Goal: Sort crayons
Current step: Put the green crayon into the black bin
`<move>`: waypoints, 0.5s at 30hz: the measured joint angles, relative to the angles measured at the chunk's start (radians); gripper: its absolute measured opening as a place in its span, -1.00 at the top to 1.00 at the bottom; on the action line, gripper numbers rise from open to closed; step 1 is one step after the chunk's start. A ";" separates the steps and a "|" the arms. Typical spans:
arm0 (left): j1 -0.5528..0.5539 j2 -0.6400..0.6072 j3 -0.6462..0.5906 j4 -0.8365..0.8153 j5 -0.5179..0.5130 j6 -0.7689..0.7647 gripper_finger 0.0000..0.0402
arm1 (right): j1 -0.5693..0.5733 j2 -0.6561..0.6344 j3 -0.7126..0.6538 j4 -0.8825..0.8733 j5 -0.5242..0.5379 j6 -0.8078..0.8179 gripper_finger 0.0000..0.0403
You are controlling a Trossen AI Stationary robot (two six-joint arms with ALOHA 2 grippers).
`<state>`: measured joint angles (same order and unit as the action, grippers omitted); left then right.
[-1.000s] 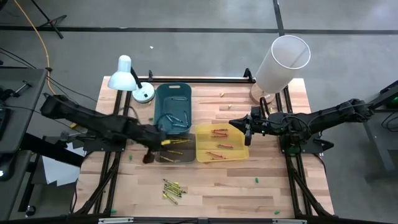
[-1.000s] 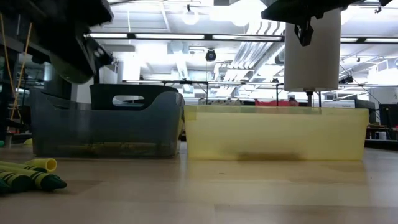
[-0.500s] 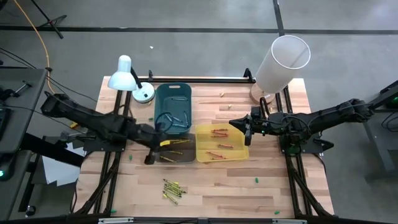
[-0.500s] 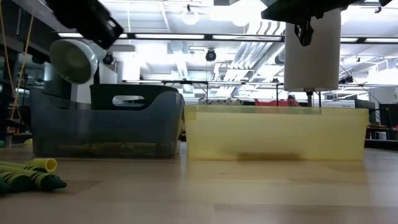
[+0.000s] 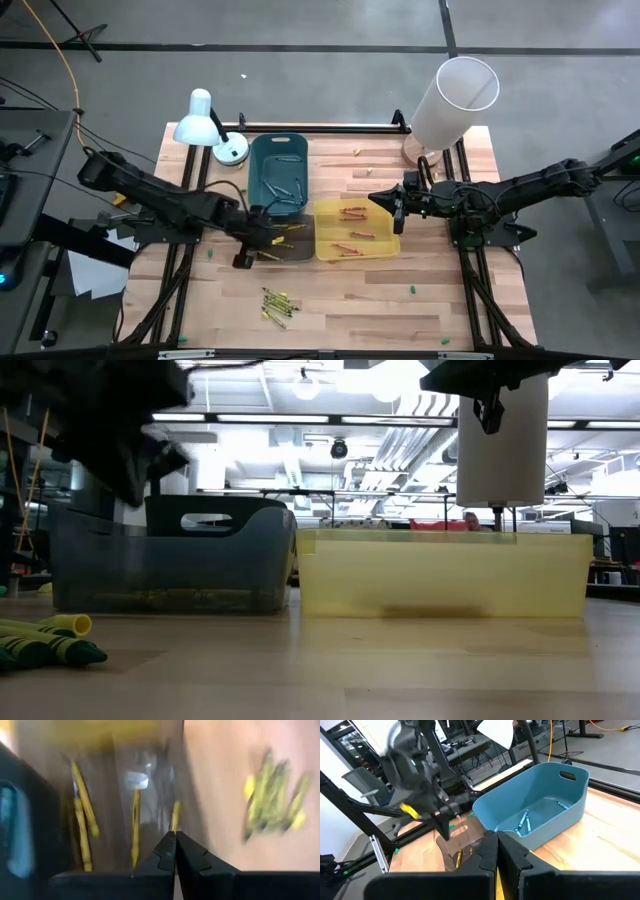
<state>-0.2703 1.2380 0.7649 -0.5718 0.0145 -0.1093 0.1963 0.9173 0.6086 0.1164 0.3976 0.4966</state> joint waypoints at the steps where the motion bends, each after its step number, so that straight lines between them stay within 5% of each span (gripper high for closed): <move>1: 0.000 -0.006 0.027 0.001 0.000 -0.025 1.00 | 0.000 0.000 0.000 0.000 -0.001 0.000 1.00; 9: -0.180 -0.188 0.078 0.106 -0.087 -0.014 1.00 | 0.000 0.000 0.000 0.002 -0.001 0.001 1.00; 15: -0.414 -0.067 0.075 0.072 -0.132 -0.076 0.99 | 0.000 0.000 0.000 0.006 0.000 0.001 1.00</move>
<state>-0.6843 1.1712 0.8395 -0.4996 -0.1179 -0.1854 0.1963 0.9173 0.6086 0.1227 0.3973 0.4975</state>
